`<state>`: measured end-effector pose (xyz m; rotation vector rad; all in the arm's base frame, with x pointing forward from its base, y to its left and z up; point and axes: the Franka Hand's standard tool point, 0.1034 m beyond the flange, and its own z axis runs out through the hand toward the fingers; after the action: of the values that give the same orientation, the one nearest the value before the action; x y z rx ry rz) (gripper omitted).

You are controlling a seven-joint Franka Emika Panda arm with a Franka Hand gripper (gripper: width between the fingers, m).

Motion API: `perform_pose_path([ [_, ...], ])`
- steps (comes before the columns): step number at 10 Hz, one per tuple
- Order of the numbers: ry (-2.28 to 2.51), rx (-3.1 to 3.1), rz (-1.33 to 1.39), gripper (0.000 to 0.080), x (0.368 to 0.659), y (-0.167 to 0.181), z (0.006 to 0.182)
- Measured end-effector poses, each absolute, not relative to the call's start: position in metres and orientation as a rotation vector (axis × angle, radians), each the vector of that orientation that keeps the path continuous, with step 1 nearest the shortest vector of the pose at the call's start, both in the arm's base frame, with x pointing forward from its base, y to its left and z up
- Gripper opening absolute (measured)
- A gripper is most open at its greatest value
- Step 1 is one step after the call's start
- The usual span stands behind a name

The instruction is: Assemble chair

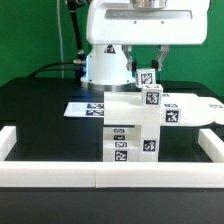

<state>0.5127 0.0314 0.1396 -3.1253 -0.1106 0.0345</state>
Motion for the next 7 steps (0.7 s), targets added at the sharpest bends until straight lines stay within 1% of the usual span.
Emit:
perform_pose_path([
  [2,-0.141,-3.121,0.066,0.0285,0.5068,0.0333,0.1373],
  [7,-0.147,-3.121,0.074,0.0285,0.5050,0.0335,0.1354],
])
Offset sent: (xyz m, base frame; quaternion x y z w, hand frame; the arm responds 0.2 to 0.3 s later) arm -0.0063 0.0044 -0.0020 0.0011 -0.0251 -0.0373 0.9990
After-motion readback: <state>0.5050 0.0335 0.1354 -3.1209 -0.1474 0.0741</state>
